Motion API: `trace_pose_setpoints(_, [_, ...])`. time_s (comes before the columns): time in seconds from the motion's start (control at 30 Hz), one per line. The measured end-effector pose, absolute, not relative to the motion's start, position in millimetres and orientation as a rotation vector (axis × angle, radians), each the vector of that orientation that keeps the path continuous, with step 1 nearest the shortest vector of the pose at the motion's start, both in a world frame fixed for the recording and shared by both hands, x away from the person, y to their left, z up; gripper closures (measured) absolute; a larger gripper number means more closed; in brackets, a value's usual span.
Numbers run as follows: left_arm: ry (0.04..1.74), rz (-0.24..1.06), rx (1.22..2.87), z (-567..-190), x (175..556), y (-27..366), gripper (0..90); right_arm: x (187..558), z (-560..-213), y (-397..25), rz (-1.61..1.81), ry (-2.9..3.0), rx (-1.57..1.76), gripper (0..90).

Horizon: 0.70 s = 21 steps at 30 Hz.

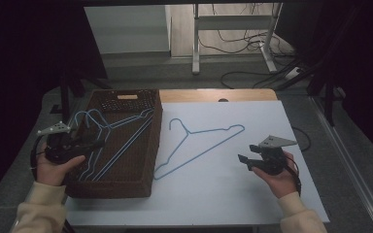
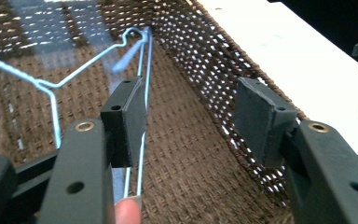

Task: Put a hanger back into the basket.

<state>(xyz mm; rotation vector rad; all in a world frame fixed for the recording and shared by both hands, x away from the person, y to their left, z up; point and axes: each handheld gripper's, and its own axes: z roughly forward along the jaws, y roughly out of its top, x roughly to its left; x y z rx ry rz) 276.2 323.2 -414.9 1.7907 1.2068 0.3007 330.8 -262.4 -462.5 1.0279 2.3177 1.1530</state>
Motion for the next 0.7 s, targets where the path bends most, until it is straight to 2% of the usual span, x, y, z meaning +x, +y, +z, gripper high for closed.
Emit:
trace_pose_setpoints(0.3, [1.170, 0.278, 1.780, -413, 272, 315, 40.3, 331, -462, -263, 1.155, 2.317, 1.028, 39.2])
trace_pose_setpoints(0.33, [1.156, 0.269, 1.790, -413, 270, 312, 37.5, 331, -462, -263, 1.154, 2.320, 1.030, 39.1])
trace_pose_setpoints(0.7, [1.038, 0.222, 1.907, -419, 256, 246, 30.9, 332, -462, -258, 1.143, 2.354, 1.013, 38.2])
